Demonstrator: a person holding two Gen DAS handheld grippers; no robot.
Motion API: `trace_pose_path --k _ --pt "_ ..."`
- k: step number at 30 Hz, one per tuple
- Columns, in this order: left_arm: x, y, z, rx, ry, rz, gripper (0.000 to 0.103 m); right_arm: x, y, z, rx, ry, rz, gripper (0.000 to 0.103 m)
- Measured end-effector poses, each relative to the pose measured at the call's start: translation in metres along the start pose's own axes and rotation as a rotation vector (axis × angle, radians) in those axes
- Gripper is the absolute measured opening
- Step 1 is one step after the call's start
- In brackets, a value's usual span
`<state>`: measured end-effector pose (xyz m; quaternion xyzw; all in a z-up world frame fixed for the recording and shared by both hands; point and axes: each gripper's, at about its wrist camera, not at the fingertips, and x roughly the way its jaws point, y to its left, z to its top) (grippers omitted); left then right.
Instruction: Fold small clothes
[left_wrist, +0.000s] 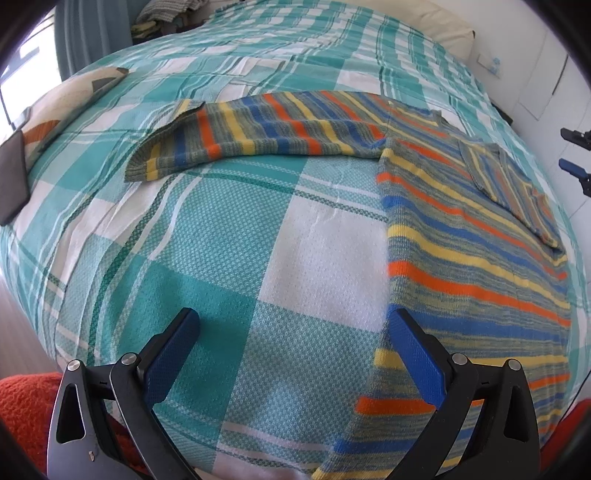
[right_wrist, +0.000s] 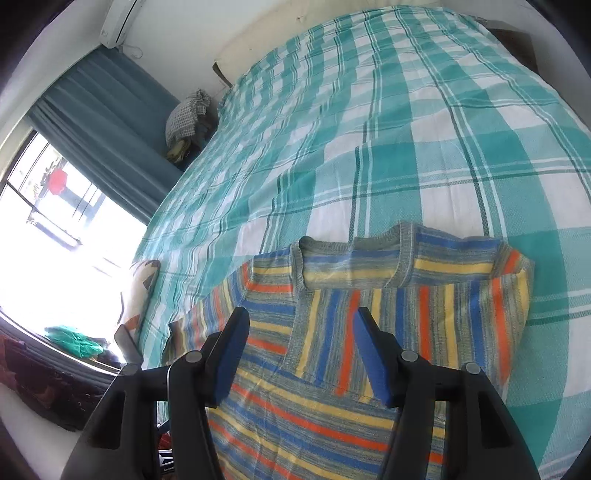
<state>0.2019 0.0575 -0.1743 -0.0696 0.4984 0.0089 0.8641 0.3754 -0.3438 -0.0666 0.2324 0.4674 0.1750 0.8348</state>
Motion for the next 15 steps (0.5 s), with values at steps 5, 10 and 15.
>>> trace_pose_path --k 5,10,15 --pt "0.007 -0.006 -0.001 0.019 0.007 0.031 0.102 0.02 -0.07 -0.024 0.162 0.146 -0.08 0.059" --pt "0.006 -0.008 -0.004 0.034 0.0 0.048 0.102 0.012 -0.133 -0.055 0.257 0.113 -0.289 0.019" --pt "0.009 -0.011 -0.002 0.043 0.002 0.055 0.102 -0.029 -0.1 -0.068 0.107 0.034 -0.236 0.04"
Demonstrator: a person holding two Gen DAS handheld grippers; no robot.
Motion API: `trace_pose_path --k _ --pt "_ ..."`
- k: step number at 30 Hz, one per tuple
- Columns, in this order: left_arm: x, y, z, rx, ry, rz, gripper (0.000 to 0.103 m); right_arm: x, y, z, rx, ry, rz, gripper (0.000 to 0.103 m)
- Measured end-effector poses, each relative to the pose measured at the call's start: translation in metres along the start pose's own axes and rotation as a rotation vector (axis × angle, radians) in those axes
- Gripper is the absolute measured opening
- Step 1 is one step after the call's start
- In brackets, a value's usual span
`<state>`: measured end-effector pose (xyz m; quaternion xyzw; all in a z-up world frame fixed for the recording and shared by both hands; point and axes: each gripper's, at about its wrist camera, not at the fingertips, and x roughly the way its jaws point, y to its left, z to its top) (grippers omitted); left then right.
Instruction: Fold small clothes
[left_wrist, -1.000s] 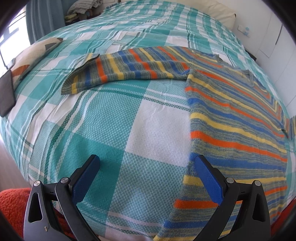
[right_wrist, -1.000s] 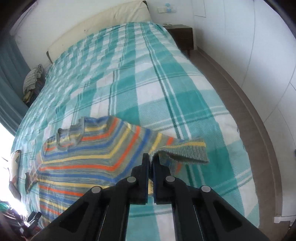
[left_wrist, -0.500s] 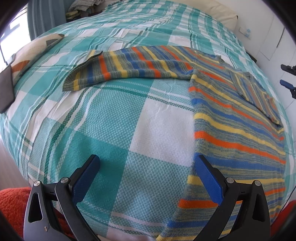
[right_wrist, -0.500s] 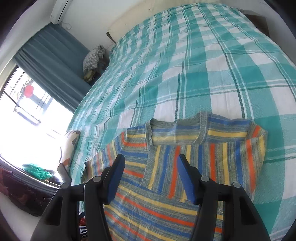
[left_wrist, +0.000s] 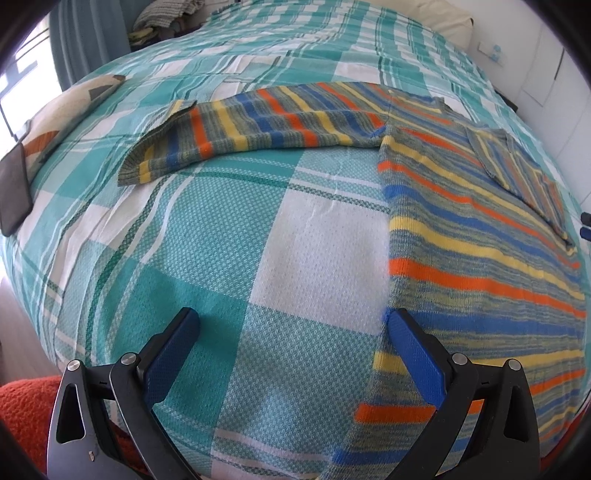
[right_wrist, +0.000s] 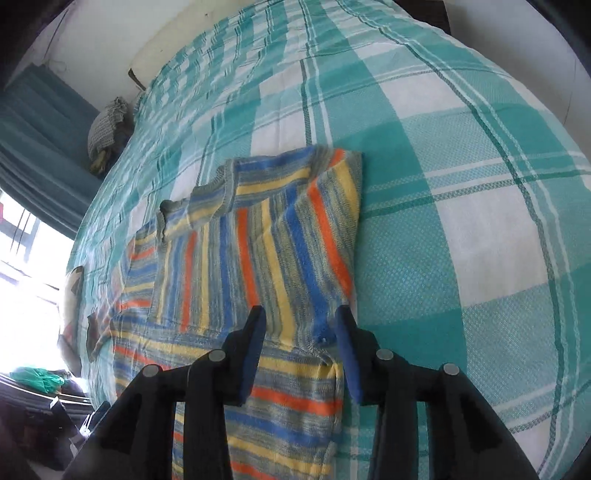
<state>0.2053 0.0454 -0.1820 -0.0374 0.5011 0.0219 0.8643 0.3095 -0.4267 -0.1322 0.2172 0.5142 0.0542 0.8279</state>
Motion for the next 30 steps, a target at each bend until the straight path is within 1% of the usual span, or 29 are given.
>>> trace_pose_path --k 1,2,3,4,6,7,10,12,13,14,17,18,19,20,21,23,25,27,30 --pt "0.0 -0.001 0.0 0.002 0.0 0.002 0.102 -0.003 0.004 -0.006 -0.032 0.008 0.02 0.043" --pt "0.001 -0.001 -0.001 0.004 -0.001 0.006 0.102 -0.003 0.005 -0.014 -0.057 0.021 0.032 0.049" --pt "0.001 -0.002 -0.002 0.009 -0.002 0.008 0.102 -0.002 0.005 -0.023 -0.08 0.029 0.019 0.052" --pt "0.002 -0.002 -0.003 0.014 -0.002 0.009 0.102 0.001 0.002 -0.032 -0.099 0.035 -0.013 0.055" --pt "0.001 -0.002 -0.004 0.023 -0.005 0.009 0.102 0.008 -0.013 -0.049 -0.107 0.039 -0.103 0.055" --pt "0.0 -0.001 -0.005 0.025 -0.005 0.007 0.102 0.006 -0.021 -0.058 -0.1 0.02 -0.124 0.055" --pt "-0.001 0.0 -0.006 0.023 -0.007 0.003 0.102 -0.024 -0.035 -0.08 -0.075 -0.112 -0.137 0.056" --pt "-0.001 0.0 -0.006 0.027 -0.007 0.008 0.102 -0.047 -0.041 -0.097 -0.063 -0.194 -0.155 0.064" --pt "-0.001 -0.001 -0.006 0.028 -0.009 0.011 0.102 -0.057 -0.044 -0.106 -0.059 -0.234 -0.175 0.07" --pt "-0.001 -0.001 -0.006 0.029 -0.011 0.014 0.102 -0.067 -0.046 -0.116 -0.059 -0.269 -0.199 0.072" --pt "0.0 -0.003 -0.007 0.036 -0.018 0.025 0.103 -0.088 -0.056 -0.148 -0.053 -0.346 -0.276 0.074" --pt "0.0 -0.004 -0.008 0.037 -0.02 0.028 0.103 -0.092 -0.06 -0.158 -0.047 -0.361 -0.299 0.074" --pt "0.0 -0.004 -0.008 0.038 -0.023 0.029 0.103 -0.094 -0.064 -0.165 -0.033 -0.364 -0.324 0.076" --pt "0.001 -0.004 -0.008 0.038 -0.025 0.03 0.103 -0.095 -0.069 -0.168 -0.01 -0.354 -0.337 0.077" --pt "0.001 -0.004 -0.008 0.038 -0.026 0.031 0.103 -0.097 -0.074 -0.167 0.008 -0.354 -0.33 0.077" --pt "0.002 -0.005 -0.009 0.041 -0.029 0.036 0.103 -0.102 -0.076 -0.162 0.018 -0.391 -0.329 0.077" --pt "0.002 -0.006 -0.01 0.045 -0.035 0.039 0.103 -0.099 -0.074 -0.158 0.009 -0.4 -0.353 0.078" --pt "0.002 -0.006 -0.01 0.047 -0.043 0.04 0.103 -0.093 -0.073 -0.159 0.002 -0.385 -0.363 0.078" --pt "0.003 -0.007 -0.011 0.049 -0.051 0.044 0.103 -0.08 -0.072 -0.16 -0.011 -0.338 -0.375 0.078"
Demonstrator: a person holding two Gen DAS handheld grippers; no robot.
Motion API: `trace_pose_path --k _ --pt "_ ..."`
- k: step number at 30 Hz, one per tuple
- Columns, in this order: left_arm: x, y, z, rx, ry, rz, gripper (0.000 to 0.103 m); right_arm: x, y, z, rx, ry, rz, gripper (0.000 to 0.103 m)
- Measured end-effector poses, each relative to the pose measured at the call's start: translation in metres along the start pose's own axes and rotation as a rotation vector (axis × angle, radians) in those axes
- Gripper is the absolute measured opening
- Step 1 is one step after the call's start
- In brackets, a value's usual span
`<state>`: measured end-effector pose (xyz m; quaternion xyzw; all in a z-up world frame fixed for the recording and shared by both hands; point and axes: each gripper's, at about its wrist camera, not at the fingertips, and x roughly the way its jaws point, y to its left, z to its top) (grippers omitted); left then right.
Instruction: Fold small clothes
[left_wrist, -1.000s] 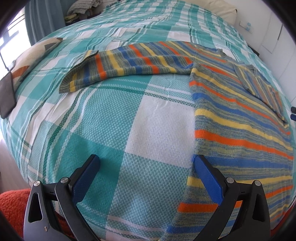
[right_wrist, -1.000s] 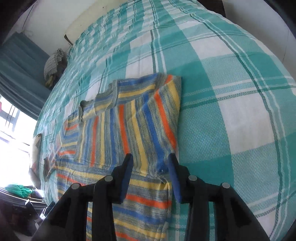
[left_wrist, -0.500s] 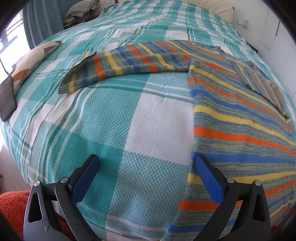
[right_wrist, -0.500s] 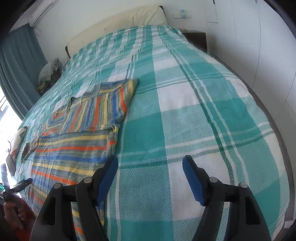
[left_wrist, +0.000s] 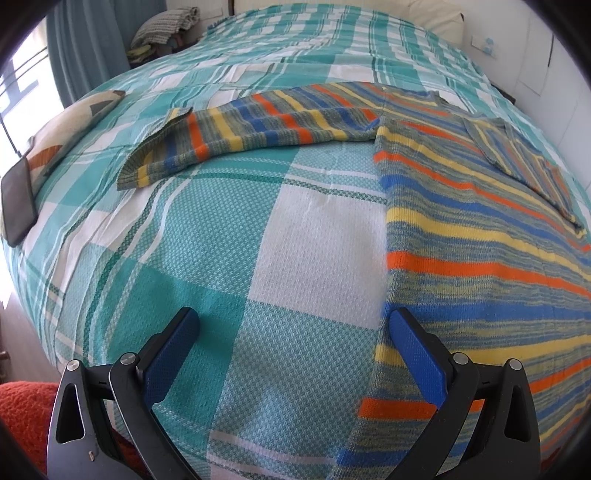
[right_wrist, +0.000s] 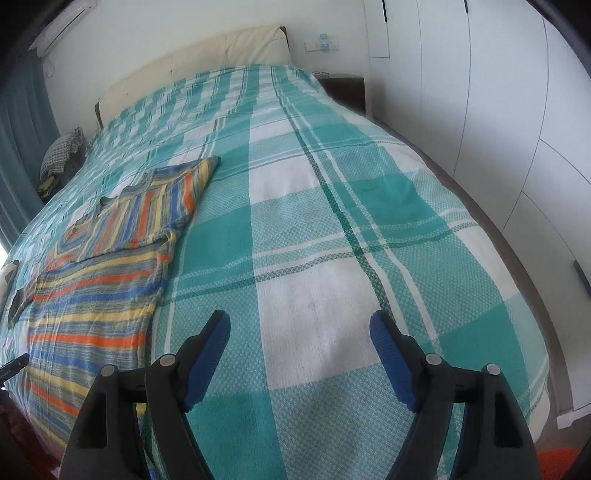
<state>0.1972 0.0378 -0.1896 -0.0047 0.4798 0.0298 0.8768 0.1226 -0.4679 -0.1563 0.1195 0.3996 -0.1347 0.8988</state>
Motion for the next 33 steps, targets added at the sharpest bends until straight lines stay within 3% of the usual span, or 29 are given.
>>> trace_pose_path --k 5,8,14,18,21,25,29,30,31,32,33 --pt "0.0 -0.001 0.0 0.003 -0.002 0.004 0.103 0.019 0.013 -0.01 -0.079 0.075 -0.067 0.082" --pt "0.001 -0.001 0.0 0.005 -0.003 0.004 0.103 0.025 0.016 -0.016 -0.088 0.082 -0.064 0.093" --pt "0.001 -0.002 0.0 0.005 -0.002 0.003 0.103 0.031 0.019 -0.021 -0.097 0.087 -0.05 0.101" --pt "-0.002 0.006 0.012 -0.004 0.069 -0.045 0.102 0.033 0.02 -0.022 -0.106 0.085 -0.051 0.103" --pt "-0.019 0.038 0.031 -0.12 0.009 -0.123 0.102 0.033 0.021 -0.021 -0.104 0.083 -0.049 0.103" --pt "-0.008 0.099 0.08 -0.233 -0.026 -0.094 0.102 0.033 0.022 -0.022 -0.107 0.081 -0.052 0.103" --pt "0.041 0.139 0.119 -0.255 0.06 -0.057 0.101 0.033 0.021 -0.022 -0.108 0.08 -0.053 0.103" --pt "0.053 0.142 0.123 -0.233 0.08 -0.034 0.099 0.033 0.021 -0.022 -0.108 0.08 -0.053 0.103" --pt "0.061 0.144 0.128 -0.207 0.085 0.0 0.087 0.033 0.022 -0.022 -0.108 0.08 -0.054 0.103" --pt "0.069 0.147 0.132 -0.19 0.094 0.025 0.064 0.033 0.022 -0.022 -0.109 0.08 -0.055 0.103" --pt "0.076 0.152 0.135 -0.194 0.117 0.06 0.058 0.033 0.021 -0.022 -0.109 0.079 -0.057 0.103"
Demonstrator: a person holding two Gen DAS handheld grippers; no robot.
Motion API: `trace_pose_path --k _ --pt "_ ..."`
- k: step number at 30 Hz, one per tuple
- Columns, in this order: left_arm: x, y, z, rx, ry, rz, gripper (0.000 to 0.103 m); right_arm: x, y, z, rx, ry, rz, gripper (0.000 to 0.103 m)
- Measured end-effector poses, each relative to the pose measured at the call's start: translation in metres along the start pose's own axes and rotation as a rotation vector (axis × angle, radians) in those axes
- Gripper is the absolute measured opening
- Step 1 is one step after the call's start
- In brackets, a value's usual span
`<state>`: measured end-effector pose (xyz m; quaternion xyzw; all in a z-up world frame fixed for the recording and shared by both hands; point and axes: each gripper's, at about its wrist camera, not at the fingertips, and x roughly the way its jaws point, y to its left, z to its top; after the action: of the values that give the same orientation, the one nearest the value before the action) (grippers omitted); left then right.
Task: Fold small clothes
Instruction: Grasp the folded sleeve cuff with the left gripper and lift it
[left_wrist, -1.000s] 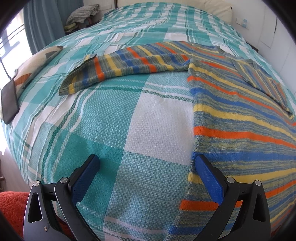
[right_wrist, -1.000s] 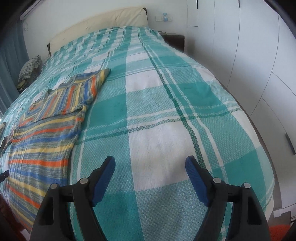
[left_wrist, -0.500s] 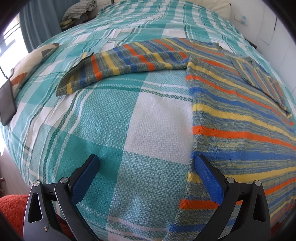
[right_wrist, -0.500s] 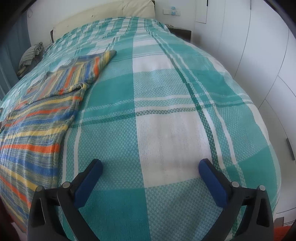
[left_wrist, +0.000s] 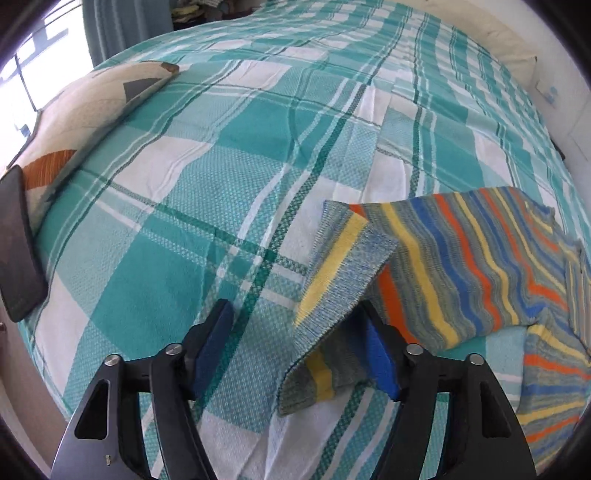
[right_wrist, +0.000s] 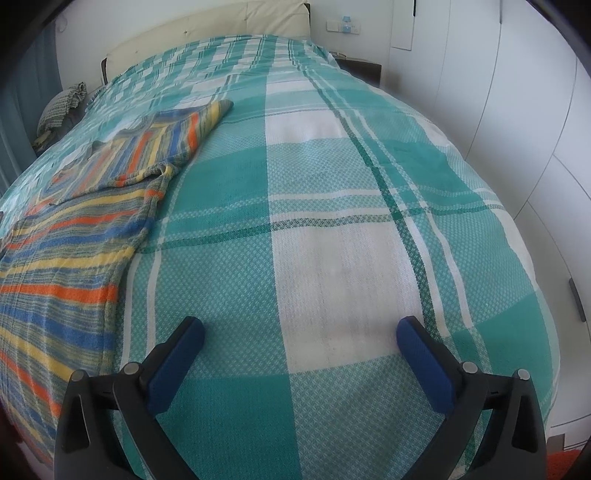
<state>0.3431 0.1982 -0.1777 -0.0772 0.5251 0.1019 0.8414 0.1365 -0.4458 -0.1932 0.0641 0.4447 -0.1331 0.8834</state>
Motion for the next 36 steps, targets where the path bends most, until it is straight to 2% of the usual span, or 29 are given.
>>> trace_pose_path --k 1,3,4,5,7,9,11,13,15,16,17,19,21,23,26,30,33,34,35,36 --pt "0.004 0.011 0.005 -0.046 0.006 0.033 0.056 0.0 0.0 0.0 -0.001 -0.001 -0.001 0.103" --pt "-0.001 0.037 0.009 -0.195 -0.017 0.086 0.064 0.0 0.0 0.0 -0.001 0.0 0.0 0.103" --pt "-0.006 0.048 0.006 -0.249 -0.029 0.113 0.077 0.0 0.0 0.0 0.0 0.0 0.001 0.103" --pt "-0.011 0.054 0.003 -0.27 -0.047 0.109 0.082 0.0 0.0 0.0 0.0 0.0 0.002 0.103" --pt "-0.018 0.059 -0.003 -0.259 -0.08 0.052 0.083 0.001 0.0 0.0 -0.001 0.0 0.0 0.103" --pt "-0.023 0.057 -0.006 -0.237 -0.095 -0.047 0.084 0.0 0.0 0.0 -0.003 -0.001 -0.001 0.103" --pt "-0.021 0.052 -0.006 -0.221 -0.08 -0.128 0.091 0.001 0.0 0.0 -0.006 -0.004 -0.003 0.103" --pt "-0.009 0.039 -0.001 -0.203 -0.036 -0.164 0.089 0.001 0.0 0.0 -0.007 -0.005 -0.004 0.103" --pt "0.0 0.018 0.002 -0.149 -0.01 -0.128 0.064 0.001 -0.001 0.001 -0.008 -0.006 -0.005 0.103" --pt "0.002 0.005 0.004 -0.089 -0.007 -0.094 0.021 0.001 -0.001 0.0 -0.007 -0.006 -0.005 0.103" --pt "0.002 -0.007 0.006 -0.042 0.012 -0.082 0.005 0.001 -0.001 0.0 -0.007 -0.006 -0.005 0.103" --pt "-0.009 -0.021 0.017 -0.021 -0.005 -0.061 0.004 0.001 0.0 0.0 -0.007 -0.006 -0.004 0.103" --pt "-0.037 -0.038 0.036 -0.013 -0.063 -0.104 0.004 0.001 -0.001 0.0 -0.007 -0.005 -0.003 0.103" --pt "-0.07 -0.066 0.055 0.031 -0.117 -0.167 0.004 0.001 -0.001 0.0 -0.007 -0.006 -0.001 0.103" --pt "-0.12 -0.128 0.07 0.146 -0.19 -0.272 0.004 0.002 -0.001 0.001 -0.007 -0.005 -0.001 0.103" --pt "-0.162 -0.225 0.065 0.311 -0.235 -0.419 0.004 0.002 -0.001 0.001 -0.007 -0.005 0.0 0.103" --pt "-0.157 -0.29 0.042 0.408 -0.194 -0.523 0.012 0.002 -0.001 0.001 -0.008 -0.005 -0.001 0.103" --pt "-0.147 -0.31 0.032 0.437 -0.149 -0.546 0.04 0.002 -0.001 0.001 -0.009 -0.005 0.0 0.103" --pt "-0.134 -0.327 0.024 0.462 -0.09 -0.547 0.073 0.003 -0.002 0.002 -0.01 -0.005 0.0 0.103" --pt "-0.125 -0.337 0.016 0.473 -0.063 -0.532 0.08 0.003 -0.002 0.002 -0.011 -0.005 0.0 0.103"
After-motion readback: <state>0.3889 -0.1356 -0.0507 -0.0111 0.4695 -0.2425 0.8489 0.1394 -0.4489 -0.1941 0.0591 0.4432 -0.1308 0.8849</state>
